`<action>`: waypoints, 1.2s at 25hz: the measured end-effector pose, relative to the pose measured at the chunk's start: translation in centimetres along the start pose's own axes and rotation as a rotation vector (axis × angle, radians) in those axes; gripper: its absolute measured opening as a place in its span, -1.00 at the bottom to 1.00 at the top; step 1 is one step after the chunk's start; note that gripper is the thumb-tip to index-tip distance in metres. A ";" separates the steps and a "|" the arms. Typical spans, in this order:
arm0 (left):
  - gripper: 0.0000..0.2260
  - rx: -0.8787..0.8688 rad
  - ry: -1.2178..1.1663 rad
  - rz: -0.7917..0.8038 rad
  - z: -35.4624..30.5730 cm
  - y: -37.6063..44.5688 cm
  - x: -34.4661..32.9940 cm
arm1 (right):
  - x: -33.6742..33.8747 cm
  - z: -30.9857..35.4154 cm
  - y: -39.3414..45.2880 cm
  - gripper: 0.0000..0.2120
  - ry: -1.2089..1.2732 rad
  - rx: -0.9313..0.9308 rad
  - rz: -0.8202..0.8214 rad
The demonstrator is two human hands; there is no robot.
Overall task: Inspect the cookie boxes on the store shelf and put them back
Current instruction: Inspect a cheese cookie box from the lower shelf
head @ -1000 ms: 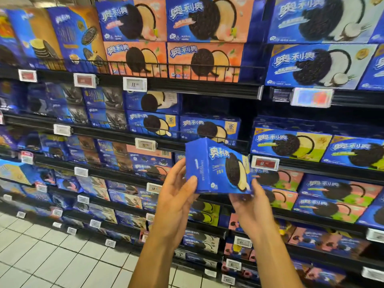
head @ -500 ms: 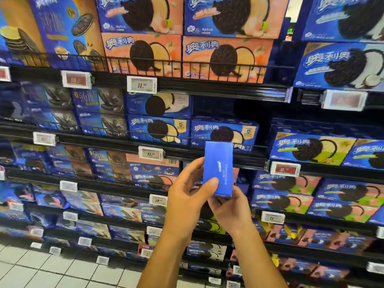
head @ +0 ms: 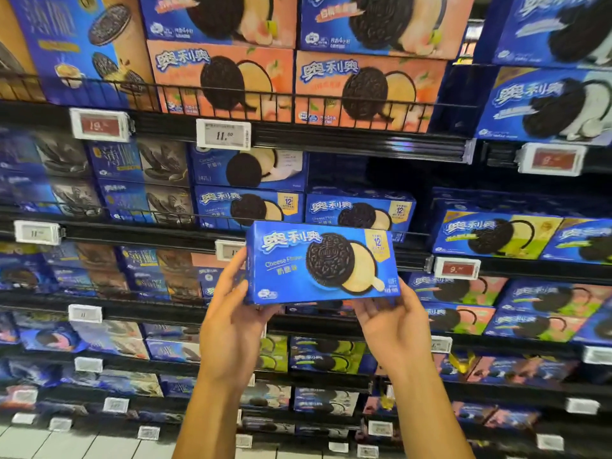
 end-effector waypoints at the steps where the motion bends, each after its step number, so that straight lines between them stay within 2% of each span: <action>1: -0.66 -0.001 -0.010 -0.003 0.0 0.3 0.4 | -0.5 0.3 -0.4 -0.78 -0.006 0.014 0.021; 3: -0.66 -0.011 -0.018 0.019 0.1 0.5 0.7 | -1.6 0.8 -1.1 -0.68 -0.029 0.025 0.079; 6: -0.56 -0.018 0.002 0.034 0.6 0.2 1.3 | -2.4 0.7 -2.2 -0.65 -0.062 0.001 0.170; 8: -0.49 0.004 -0.004 0.011 1.1 -0.1 1.9 | -3.3 0.2 -3.1 -0.51 -0.099 -0.049 0.286; 10: -0.46 0.032 -0.005 -0.001 1.7 -0.2 2.5 | -4.0 -0.4 -3.8 -0.44 -0.102 -0.078 0.353; 13: -0.55 0.058 0.084 -0.046 2.4 -0.1 4.0 | -4.2 -0.8 -4.4 -0.58 -0.130 -0.023 0.304; 16: -0.66 0.114 0.173 -0.177 4.2 -0.2 6.0 | -4.9 -1.5 -5.4 -0.56 -0.319 0.134 0.246; 20: -0.48 0.280 -0.053 -0.257 7.4 -1.0 7.0 | -6.6 -2.7 -7.8 -0.59 -0.570 0.379 0.205; 24: -0.62 0.380 -0.064 -0.206 8.7 -1.7 7.0 | -7.8 -4.0 -9.6 -0.66 -0.680 0.526 0.207; 30: -0.64 0.400 -0.131 -0.191 8.8 -2.4 7.4 | -9.0 -5.6 -11.0 -0.58 -0.756 0.547 0.244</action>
Point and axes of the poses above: each hand's wrist, its own y-axis towards the middle knuckle, its own x-axis out of the back of the hand, z = x × y, the point moved 8 cm from there along y, towards the middle knuckle, and after that the axes turned 3 degrees about -x, right-handed, at the moved point
